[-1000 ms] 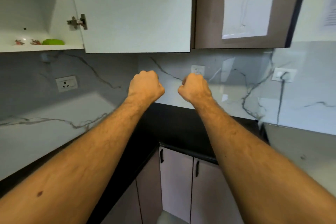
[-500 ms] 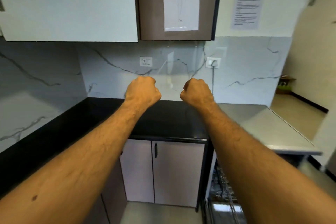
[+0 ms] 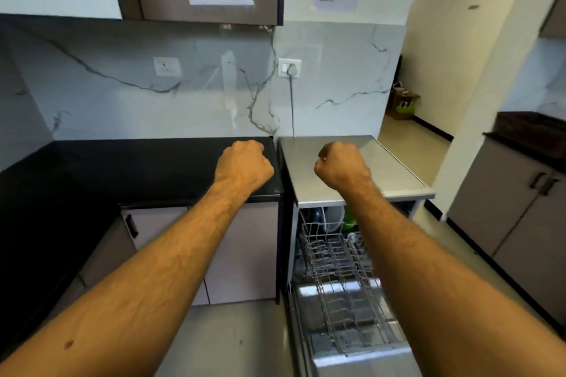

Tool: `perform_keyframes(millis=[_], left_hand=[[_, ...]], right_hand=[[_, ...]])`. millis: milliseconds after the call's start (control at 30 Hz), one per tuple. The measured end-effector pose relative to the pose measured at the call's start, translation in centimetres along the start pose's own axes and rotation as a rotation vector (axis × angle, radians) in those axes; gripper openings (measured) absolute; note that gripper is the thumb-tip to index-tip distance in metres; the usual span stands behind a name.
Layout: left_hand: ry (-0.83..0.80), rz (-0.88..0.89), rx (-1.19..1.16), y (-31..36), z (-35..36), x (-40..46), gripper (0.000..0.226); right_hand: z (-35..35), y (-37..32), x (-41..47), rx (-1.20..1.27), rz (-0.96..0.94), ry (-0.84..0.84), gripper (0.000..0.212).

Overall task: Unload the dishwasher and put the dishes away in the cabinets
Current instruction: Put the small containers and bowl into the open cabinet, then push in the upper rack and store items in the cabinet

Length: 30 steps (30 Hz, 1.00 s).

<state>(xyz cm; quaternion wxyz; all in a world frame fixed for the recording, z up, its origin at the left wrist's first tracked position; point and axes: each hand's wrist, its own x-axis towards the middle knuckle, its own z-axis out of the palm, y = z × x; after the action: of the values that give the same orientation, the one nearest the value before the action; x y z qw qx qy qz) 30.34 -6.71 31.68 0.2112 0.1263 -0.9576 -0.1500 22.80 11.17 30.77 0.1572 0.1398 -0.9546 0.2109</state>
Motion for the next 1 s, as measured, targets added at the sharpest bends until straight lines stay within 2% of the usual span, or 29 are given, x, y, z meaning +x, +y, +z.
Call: perform_keyframes(millis=[467,600,800,1000], left_hand=[[-0.128,-0.132,-0.084,14.4,14.3,-3.9,0.046],[-0.17,-0.175,-0.083,15.6,17.0,-4.7,0.043],[-0.183,-0.146,-0.05,15.7,20.6,-3.5,0.043],[-0.3,-0.147,-0.045,15.3,25.4,-2.3,0.044]], right_hand=[[0.5,21.3,-2.2,0.006,0.02,-0.173,0.028],[1.6,24.5,-2.5,0.012,0.053,-0.225,0.026],[4.0,27.6,-2.1,0.027,0.092,-0.269,0.028],[6.6,31.1,-2.0,0.031,0.152,-0.398,0.027]])
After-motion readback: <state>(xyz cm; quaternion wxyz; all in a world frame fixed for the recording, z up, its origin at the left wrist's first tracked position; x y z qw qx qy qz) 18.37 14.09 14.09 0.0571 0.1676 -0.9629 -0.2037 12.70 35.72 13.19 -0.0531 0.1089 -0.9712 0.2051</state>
